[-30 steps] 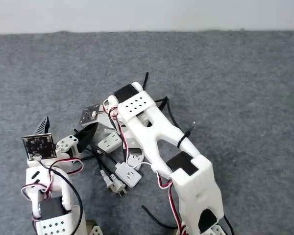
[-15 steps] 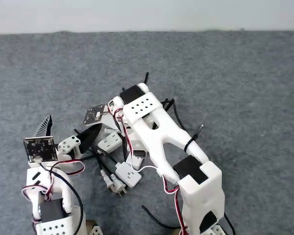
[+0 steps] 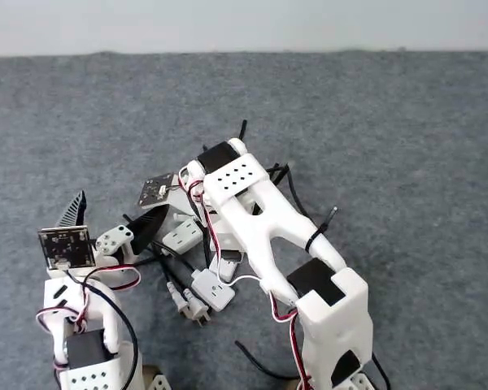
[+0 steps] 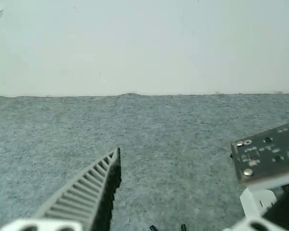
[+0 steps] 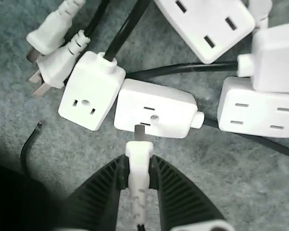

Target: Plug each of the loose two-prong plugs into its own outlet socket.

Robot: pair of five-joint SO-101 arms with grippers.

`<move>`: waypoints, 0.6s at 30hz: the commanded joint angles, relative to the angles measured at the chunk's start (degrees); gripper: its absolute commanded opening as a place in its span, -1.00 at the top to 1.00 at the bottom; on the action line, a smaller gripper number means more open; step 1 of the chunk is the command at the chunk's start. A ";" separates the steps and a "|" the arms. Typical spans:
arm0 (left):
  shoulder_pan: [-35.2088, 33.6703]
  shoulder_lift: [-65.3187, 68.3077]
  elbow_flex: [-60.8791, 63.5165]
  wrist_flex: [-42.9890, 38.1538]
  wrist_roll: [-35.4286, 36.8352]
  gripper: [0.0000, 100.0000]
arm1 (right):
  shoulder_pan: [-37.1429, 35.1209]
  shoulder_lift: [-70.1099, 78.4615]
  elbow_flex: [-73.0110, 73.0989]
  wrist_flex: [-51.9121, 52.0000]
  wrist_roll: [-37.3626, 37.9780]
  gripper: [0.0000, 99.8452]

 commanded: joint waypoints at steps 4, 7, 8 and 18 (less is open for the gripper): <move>-5.63 0.18 -3.12 -4.22 1.58 0.11 | -8.22 6.29 -3.16 3.30 1.49 0.98; -5.63 0.26 -3.12 -4.22 1.58 0.11 | -8.66 9.36 -5.10 3.30 0.00 0.98; -5.63 0.26 -3.12 -4.22 1.58 0.11 | -8.84 9.98 -5.19 3.30 -0.18 0.98; -5.63 0.18 -3.12 -4.22 1.58 0.11 | -9.01 10.86 -5.10 3.30 -0.44 0.98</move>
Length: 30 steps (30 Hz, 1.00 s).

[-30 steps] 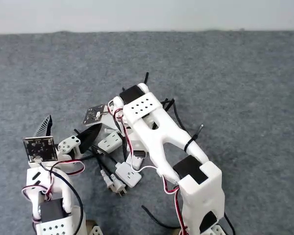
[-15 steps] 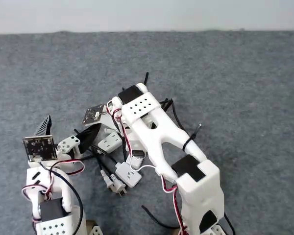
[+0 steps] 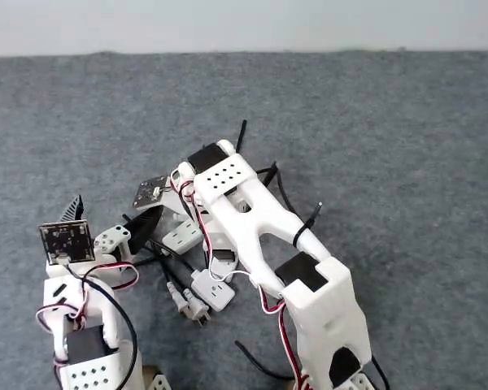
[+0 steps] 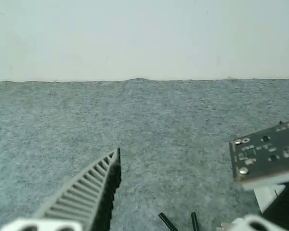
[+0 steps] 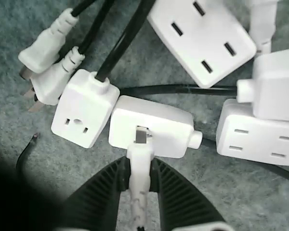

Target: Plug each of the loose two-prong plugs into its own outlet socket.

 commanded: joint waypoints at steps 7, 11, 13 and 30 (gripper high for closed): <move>-5.54 -0.79 -3.47 -4.31 1.67 0.11 | -8.57 1.80 1.41 3.12 0.79 0.98; -5.63 -0.79 -3.56 -4.31 1.67 0.11 | -11.03 1.80 1.32 2.95 -0.88 0.98; -5.71 -0.79 -3.74 -4.31 1.67 0.11 | -12.26 1.80 1.32 2.95 -1.14 0.98; -14.51 -0.79 -12.53 0.79 3.25 0.11 | -13.14 5.93 -0.97 1.01 -2.99 0.98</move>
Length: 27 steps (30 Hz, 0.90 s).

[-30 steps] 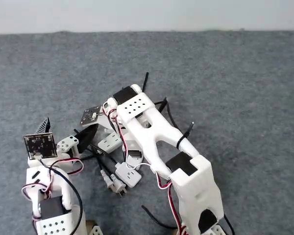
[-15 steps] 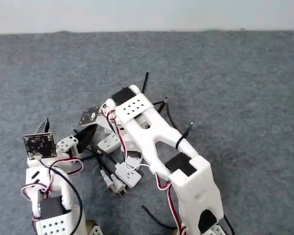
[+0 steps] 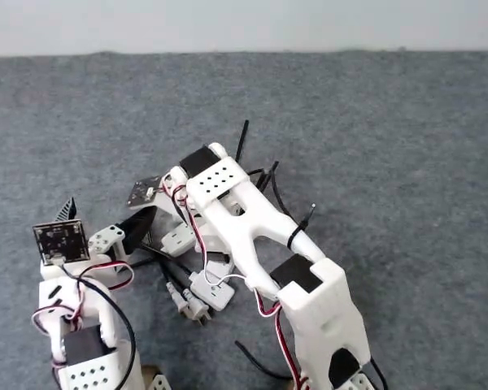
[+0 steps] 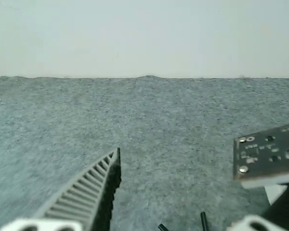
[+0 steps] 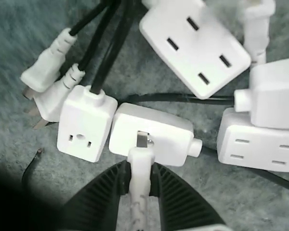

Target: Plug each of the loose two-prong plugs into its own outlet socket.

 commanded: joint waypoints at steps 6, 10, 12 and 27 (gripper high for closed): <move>-15.82 -0.88 -16.31 3.60 2.73 0.11 | -11.47 4.44 -0.09 0.92 1.05 0.98; -16.35 -0.88 -17.01 4.22 2.81 0.11 | -11.82 4.79 -0.09 0.92 0.09 0.98; -16.35 -0.88 -17.01 4.22 2.81 0.11 | -11.82 6.37 -0.09 0.92 0.09 0.98; -16.44 -0.88 -17.01 4.22 2.55 0.11 | -13.58 15.69 -0.35 -2.68 -1.67 0.98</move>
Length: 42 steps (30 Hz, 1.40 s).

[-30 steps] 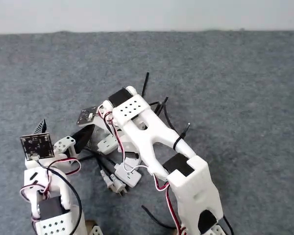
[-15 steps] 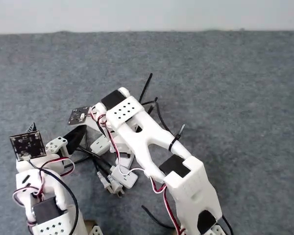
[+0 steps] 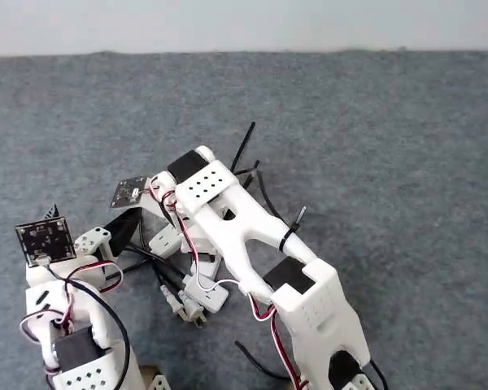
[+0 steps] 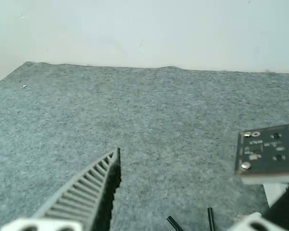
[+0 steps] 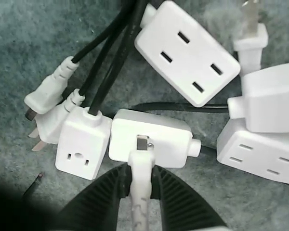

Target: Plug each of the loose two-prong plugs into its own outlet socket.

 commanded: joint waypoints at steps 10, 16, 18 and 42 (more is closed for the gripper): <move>-10.55 -0.97 -11.21 -2.90 2.73 0.11 | -11.82 11.47 2.90 -0.04 -1.93 0.98; -10.37 -0.97 -11.21 -2.81 2.73 0.11 | -12.53 12.88 2.81 -0.57 -6.07 0.98; -10.37 -0.97 -11.21 -2.81 2.73 0.11 | -12.53 12.88 2.81 -0.57 -6.07 0.98; -10.37 -0.97 -10.59 -2.99 2.90 0.11 | -12.62 13.32 1.41 -0.84 -8.26 0.98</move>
